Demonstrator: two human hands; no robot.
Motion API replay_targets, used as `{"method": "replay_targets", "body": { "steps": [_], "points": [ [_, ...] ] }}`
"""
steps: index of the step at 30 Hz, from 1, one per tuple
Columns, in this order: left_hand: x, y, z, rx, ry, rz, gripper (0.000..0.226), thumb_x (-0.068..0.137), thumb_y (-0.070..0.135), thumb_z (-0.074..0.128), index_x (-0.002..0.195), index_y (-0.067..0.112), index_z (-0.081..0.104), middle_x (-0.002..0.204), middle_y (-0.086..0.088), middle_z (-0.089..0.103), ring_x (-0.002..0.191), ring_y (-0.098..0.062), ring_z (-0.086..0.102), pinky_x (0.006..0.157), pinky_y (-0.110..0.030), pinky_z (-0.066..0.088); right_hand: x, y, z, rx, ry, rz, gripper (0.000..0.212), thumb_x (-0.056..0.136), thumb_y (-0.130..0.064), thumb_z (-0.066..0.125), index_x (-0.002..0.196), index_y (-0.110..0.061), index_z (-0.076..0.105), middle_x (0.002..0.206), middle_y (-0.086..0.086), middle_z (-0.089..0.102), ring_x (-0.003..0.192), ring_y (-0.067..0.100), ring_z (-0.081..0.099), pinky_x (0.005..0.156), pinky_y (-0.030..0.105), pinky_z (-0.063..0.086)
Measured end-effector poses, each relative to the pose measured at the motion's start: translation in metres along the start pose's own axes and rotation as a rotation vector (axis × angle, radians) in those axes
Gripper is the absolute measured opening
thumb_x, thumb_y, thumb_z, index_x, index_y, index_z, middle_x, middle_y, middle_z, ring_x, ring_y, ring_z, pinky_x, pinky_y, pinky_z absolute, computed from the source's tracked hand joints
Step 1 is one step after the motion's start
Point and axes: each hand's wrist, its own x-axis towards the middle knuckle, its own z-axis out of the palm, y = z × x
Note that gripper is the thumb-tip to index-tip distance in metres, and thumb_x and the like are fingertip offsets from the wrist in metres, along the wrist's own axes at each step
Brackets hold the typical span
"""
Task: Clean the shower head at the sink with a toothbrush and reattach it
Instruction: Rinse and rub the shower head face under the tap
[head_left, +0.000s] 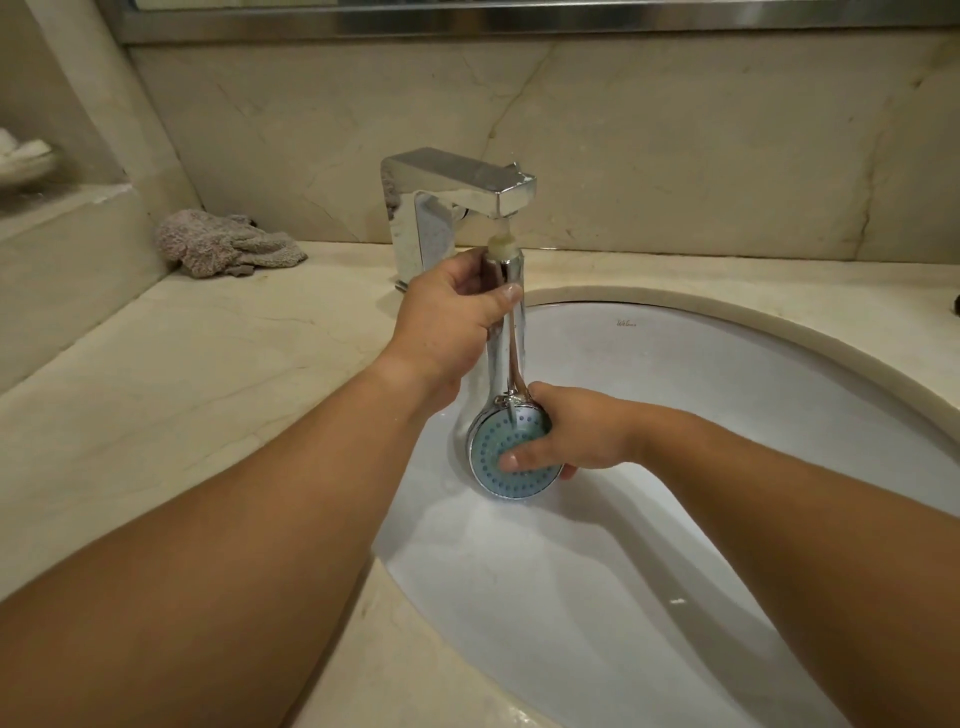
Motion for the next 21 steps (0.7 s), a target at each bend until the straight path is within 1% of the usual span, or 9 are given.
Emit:
{"method": "replay_targets", "body": {
  "steps": [2, 3, 4, 6, 7, 9, 13, 16, 21],
  "points": [
    [0.0, 0.0, 0.001, -0.006, -0.002, -0.002, 0.029, 0.095, -0.004, 0.066, 0.12, 0.011, 0.069, 0.092, 0.006, 0.073, 0.089, -0.01, 0.066, 0.089, -0.032, 0.055, 0.001, -0.004, 0.0, -0.083, 0.122, -0.02, 0.059, 0.075, -0.06, 0.072, 0.119, -0.028, 0.048, 0.111, -0.006, 0.06, 0.099, 0.016, 0.061, 0.079, 0.035, 0.056],
    [0.0, -0.001, 0.001, -0.008, 0.0, -0.002, 0.03, 0.095, -0.004, 0.065, 0.12, 0.011, 0.069, 0.091, 0.007, 0.073, 0.088, -0.008, 0.067, 0.089, -0.031, 0.055, 0.002, -0.005, -0.001, -0.059, 0.19, -0.037, 0.062, 0.075, -0.064, 0.069, 0.123, -0.029, 0.048, 0.112, -0.005, 0.06, 0.1, 0.016, 0.06, 0.084, 0.034, 0.053],
    [0.001, -0.001, 0.001, -0.008, 0.001, 0.001, 0.029, 0.095, -0.004, 0.065, 0.119, 0.011, 0.069, 0.09, 0.008, 0.073, 0.086, -0.007, 0.068, 0.089, -0.03, 0.056, 0.002, -0.008, -0.001, 0.032, 0.235, -0.059, 0.065, 0.075, -0.065, 0.068, 0.125, -0.029, 0.049, 0.112, -0.005, 0.061, 0.101, 0.016, 0.06, 0.087, 0.036, 0.052],
    [0.0, -0.001, 0.0, -0.001, 0.001, 0.005, 0.027, 0.095, -0.005, 0.065, 0.114, 0.015, 0.07, 0.087, 0.01, 0.074, 0.083, -0.005, 0.069, 0.087, -0.031, 0.058, 0.004, -0.011, -0.001, 0.24, 0.267, -0.099, 0.067, 0.07, -0.066, 0.07, 0.123, -0.029, 0.053, 0.109, -0.004, 0.064, 0.101, 0.017, 0.063, 0.092, 0.042, 0.053],
    [0.0, -0.001, 0.0, 0.004, 0.001, 0.005, 0.027, 0.095, -0.004, 0.065, 0.114, 0.015, 0.07, 0.087, 0.01, 0.074, 0.083, -0.005, 0.068, 0.088, -0.032, 0.058, 0.005, -0.01, -0.001, 0.283, 0.275, -0.107, 0.065, 0.07, -0.065, 0.07, 0.121, -0.029, 0.055, 0.109, -0.003, 0.065, 0.101, 0.017, 0.063, 0.093, 0.044, 0.052],
    [0.001, -0.001, 0.0, 0.009, 0.004, 0.004, 0.028, 0.095, -0.004, 0.065, 0.119, 0.011, 0.07, 0.09, 0.009, 0.074, 0.087, -0.008, 0.068, 0.093, -0.036, 0.058, 0.006, -0.01, 0.001, 0.263, 0.29, -0.101, 0.056, 0.078, -0.059, 0.068, 0.123, -0.027, 0.054, 0.111, -0.001, 0.065, 0.103, 0.019, 0.063, 0.093, 0.046, 0.052],
    [0.002, -0.002, 0.0, 0.019, 0.012, 0.008, 0.034, 0.095, -0.003, 0.066, 0.128, 0.006, 0.067, 0.103, 0.0, 0.074, 0.099, -0.015, 0.069, 0.101, -0.041, 0.056, 0.005, -0.012, 0.001, 0.234, 0.326, -0.089, 0.044, 0.087, -0.051, 0.064, 0.121, -0.025, 0.055, 0.111, 0.0, 0.065, 0.101, 0.02, 0.063, 0.092, 0.046, 0.052],
    [0.002, -0.003, 0.0, 0.026, 0.01, 0.008, 0.035, 0.095, -0.002, 0.066, 0.13, 0.005, 0.067, 0.103, 0.0, 0.073, 0.098, -0.014, 0.068, 0.099, -0.037, 0.056, 0.005, -0.014, 0.001, 0.203, 0.353, -0.087, 0.037, 0.09, -0.049, 0.061, 0.117, -0.024, 0.056, 0.108, -0.001, 0.066, 0.099, 0.019, 0.063, 0.092, 0.045, 0.052],
    [0.002, -0.003, 0.001, 0.035, 0.003, 0.008, 0.033, 0.096, -0.001, 0.066, 0.127, 0.009, 0.067, 0.102, 0.001, 0.074, 0.099, -0.015, 0.068, 0.101, -0.042, 0.056, 0.005, -0.016, 0.002, 0.186, 0.397, -0.091, 0.026, 0.096, -0.043, 0.054, 0.108, -0.021, 0.058, 0.102, 0.001, 0.066, 0.096, 0.021, 0.062, 0.091, 0.044, 0.051]
  ]
}}
